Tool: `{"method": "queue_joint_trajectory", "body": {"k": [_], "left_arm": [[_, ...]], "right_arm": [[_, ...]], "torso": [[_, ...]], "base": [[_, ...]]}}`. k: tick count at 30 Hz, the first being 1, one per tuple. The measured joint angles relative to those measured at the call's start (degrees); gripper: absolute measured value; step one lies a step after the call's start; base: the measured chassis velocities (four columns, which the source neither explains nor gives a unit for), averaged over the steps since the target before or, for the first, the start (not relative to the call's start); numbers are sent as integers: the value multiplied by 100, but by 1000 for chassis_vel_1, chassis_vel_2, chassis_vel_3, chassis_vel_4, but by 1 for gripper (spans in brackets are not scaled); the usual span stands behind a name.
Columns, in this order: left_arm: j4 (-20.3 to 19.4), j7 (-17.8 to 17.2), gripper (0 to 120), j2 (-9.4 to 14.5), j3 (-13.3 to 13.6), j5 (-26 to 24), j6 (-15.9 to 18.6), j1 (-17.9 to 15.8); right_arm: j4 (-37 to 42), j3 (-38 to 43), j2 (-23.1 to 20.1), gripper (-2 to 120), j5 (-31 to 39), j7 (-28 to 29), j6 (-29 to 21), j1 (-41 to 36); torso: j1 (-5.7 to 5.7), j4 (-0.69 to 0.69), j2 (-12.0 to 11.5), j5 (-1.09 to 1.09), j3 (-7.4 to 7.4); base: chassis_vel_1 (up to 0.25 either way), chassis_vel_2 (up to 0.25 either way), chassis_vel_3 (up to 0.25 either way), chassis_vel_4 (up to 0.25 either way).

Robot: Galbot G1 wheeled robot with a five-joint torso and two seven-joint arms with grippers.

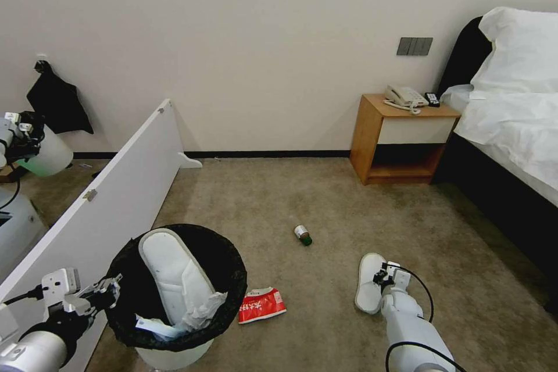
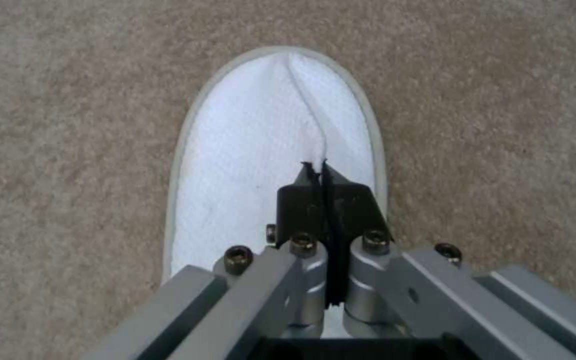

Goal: Pick up the trash bin, then pick up the garbage from the floor and place it into the trash bin.

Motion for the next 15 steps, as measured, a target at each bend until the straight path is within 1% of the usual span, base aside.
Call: {"method": "queue_joint_trajectory", "body": {"k": [13,15], "left_arm": [[0,0,5,-2,-4,-9,0,13],[0,0,5,1,-6,-12,0,7]], "right_arm": [[97,-1,-32,0,15,-1,-27,-72],[288,-69,-74,0,94,2,-77,-169]], "torso": [[0,1,0,0,0],[0,0,0,0,0]], "base": [[0,0,0,0],[0,0,0,0]]}}
